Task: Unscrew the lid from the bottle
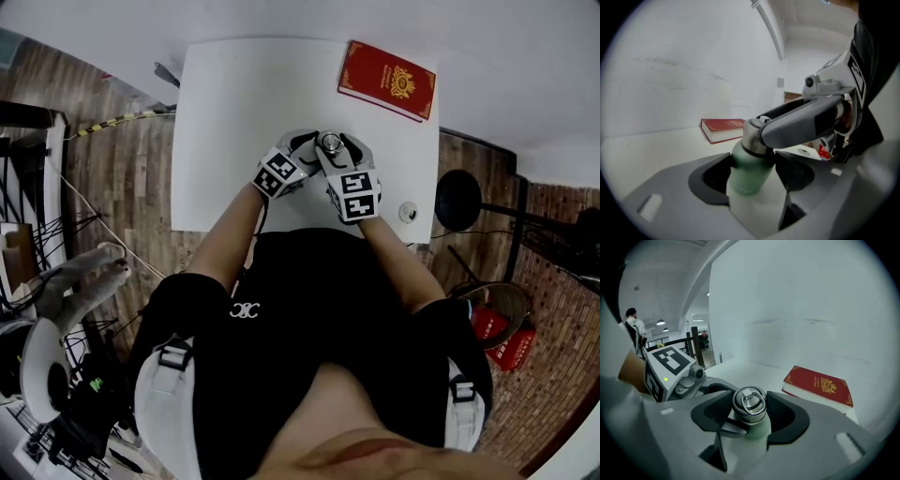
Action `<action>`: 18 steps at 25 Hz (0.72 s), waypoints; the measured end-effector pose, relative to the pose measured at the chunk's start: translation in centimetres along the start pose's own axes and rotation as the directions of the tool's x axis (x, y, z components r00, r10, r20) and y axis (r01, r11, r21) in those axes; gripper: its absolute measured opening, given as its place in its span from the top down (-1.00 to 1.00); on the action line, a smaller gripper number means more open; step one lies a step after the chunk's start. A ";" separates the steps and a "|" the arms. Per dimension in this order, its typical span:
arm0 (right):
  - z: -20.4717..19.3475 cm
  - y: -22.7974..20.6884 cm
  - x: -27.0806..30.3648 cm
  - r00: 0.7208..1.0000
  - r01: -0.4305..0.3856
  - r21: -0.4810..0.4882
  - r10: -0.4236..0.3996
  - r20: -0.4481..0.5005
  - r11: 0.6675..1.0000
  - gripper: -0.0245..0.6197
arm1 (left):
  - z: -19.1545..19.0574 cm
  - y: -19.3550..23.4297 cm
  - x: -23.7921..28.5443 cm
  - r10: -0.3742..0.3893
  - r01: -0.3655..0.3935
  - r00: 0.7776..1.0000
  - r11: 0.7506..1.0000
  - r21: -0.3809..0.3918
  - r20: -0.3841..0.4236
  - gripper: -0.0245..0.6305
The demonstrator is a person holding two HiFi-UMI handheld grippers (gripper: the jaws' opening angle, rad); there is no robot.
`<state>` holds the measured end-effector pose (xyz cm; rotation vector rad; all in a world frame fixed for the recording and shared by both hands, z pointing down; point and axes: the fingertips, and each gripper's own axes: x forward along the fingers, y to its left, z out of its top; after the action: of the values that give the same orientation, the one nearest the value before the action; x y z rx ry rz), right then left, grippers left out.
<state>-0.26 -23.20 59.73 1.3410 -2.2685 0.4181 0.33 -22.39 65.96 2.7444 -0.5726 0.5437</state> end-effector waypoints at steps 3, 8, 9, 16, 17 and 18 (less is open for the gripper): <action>-0.3 0.2 0.3 1.000 -0.015 -0.028 0.015 -0.006 0.999 0.20 | 0.0 0.3 -0.1 0.007 -0.007 1.000 1.000 -0.004 0.003 -0.14; -0.7 0.1 0.1 0.997 -0.067 -0.066 0.069 0.031 0.996 0.20 | -0.1 0.1 0.1 0.016 -0.016 1.000 1.000 -0.003 0.003 -0.14; -0.8 0.1 0.1 0.995 -0.089 -0.079 0.091 0.031 0.993 0.20 | -0.1 0.2 0.1 0.017 -0.017 1.000 1.000 -0.003 0.002 -0.14; -0.8 0.1 0.1 0.918 -0.396 -0.223 0.388 -0.080 0.891 0.20 | 0.0 0.1 0.3 0.004 -0.004 1.000 1.000 0.000 -0.008 -0.14; -0.9 0.2 0.0 0.895 -0.446 -0.257 0.431 -0.113 0.858 0.20 | -0.1 0.1 0.3 0.005 -0.005 1.000 1.000 0.004 -0.010 -0.14; -1.0 0.4 0.0 0.870 -0.493 -0.290 0.472 -0.145 0.820 0.20 | -0.1 0.1 0.2 0.007 -0.007 1.000 1.000 0.008 -0.012 -0.14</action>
<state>-0.38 -22.53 60.53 0.5701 -2.4757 0.2345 0.46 -22.50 66.21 2.7453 -0.5786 0.5648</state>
